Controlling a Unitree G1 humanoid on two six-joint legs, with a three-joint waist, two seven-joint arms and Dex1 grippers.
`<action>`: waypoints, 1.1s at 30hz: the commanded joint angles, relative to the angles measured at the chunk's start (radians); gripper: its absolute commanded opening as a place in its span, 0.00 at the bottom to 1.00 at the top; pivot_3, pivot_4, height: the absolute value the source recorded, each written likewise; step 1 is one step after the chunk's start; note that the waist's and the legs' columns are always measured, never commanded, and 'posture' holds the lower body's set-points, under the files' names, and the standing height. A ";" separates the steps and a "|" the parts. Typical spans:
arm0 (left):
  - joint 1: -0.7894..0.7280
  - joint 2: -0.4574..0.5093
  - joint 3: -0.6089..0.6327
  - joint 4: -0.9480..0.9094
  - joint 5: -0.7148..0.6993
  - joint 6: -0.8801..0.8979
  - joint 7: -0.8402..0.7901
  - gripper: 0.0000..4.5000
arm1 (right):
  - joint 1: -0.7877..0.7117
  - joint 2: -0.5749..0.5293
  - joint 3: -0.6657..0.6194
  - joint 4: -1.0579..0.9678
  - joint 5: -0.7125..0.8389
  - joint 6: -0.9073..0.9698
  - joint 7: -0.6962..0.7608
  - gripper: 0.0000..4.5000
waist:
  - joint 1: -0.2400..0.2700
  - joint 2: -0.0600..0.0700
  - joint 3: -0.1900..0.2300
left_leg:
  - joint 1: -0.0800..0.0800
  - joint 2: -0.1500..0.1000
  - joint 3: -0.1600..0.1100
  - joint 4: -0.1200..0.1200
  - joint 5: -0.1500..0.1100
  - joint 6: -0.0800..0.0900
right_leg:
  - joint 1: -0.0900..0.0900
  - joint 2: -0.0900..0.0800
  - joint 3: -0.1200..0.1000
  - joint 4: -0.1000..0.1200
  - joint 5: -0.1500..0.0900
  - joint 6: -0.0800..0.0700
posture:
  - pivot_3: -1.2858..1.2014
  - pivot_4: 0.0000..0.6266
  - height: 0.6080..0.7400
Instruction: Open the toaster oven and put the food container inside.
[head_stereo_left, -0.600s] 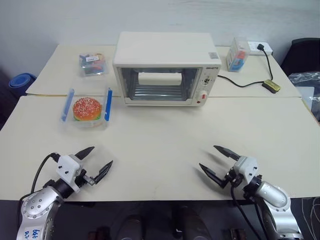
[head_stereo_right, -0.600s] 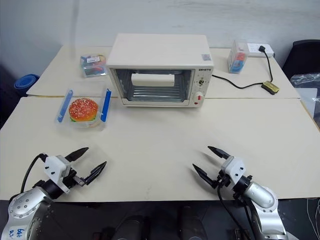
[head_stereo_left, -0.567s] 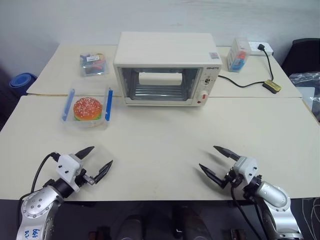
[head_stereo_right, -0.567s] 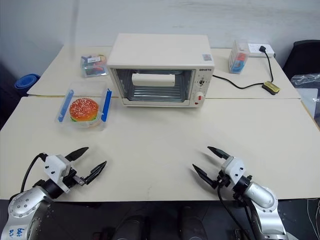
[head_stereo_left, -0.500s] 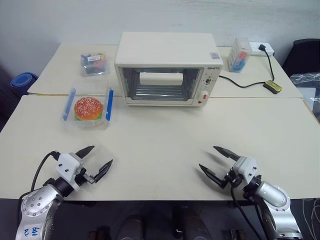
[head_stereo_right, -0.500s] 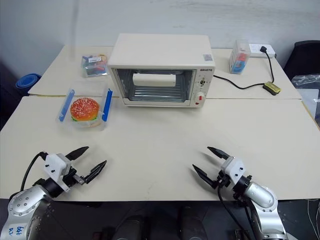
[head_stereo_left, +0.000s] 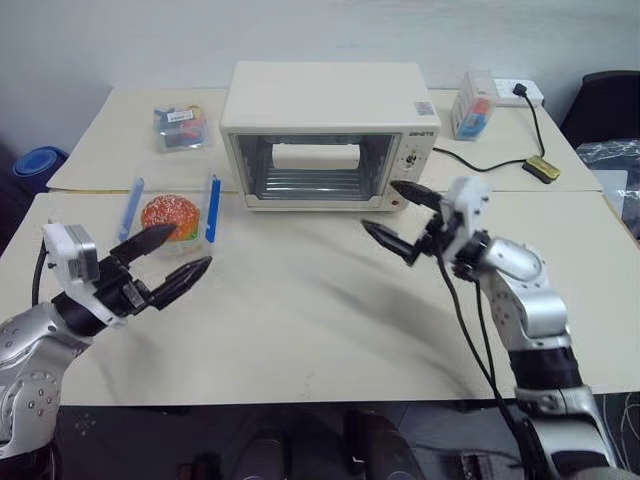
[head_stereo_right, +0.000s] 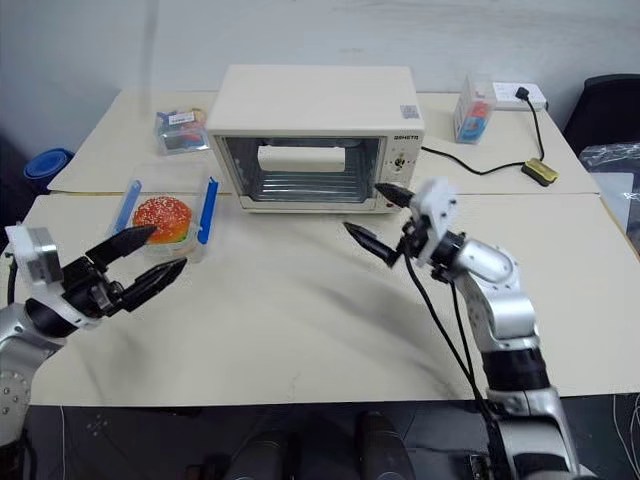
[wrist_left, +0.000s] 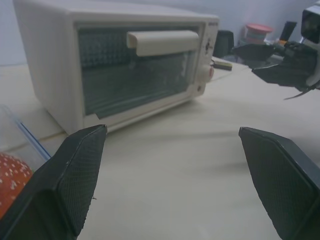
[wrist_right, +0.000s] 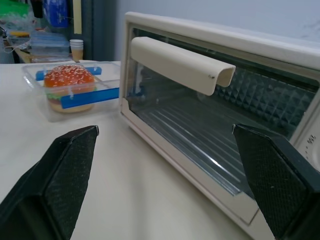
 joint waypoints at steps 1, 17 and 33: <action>-0.010 -0.019 -0.005 -0.030 -0.001 0.000 0.028 1.00 | -0.098 0.048 0.021 0.080 -0.031 0.012 -0.030 0.99 | -0.003 0.000 0.000 | -0.001 0.000 0.000 0.000 0.000 0.000 | -0.001 0.000 0.000 0.000 0.000 0.000 | 0.52 0.24 1.00; 0.046 -0.090 -0.050 -0.039 0.059 -0.018 0.065 1.00 | -0.077 0.119 0.112 -0.017 -0.059 -0.037 0.078 0.99 | -0.005 0.000 0.000 | -0.003 0.000 0.001 -0.001 0.000 -0.001 | -0.005 0.001 0.001 0.002 0.000 0.001 | 0.52 0.24 1.00; -0.630 -0.119 -0.220 0.619 0.330 -0.183 0.097 0.09 | 0.022 0.090 0.155 -0.010 -0.124 -0.171 0.153 1.00 | -0.007 -0.001 0.000 | -0.006 0.001 0.007 0.004 0.005 -0.008 | -0.010 0.007 -0.002 0.008 0.001 0.002 | 0.52 0.24 1.00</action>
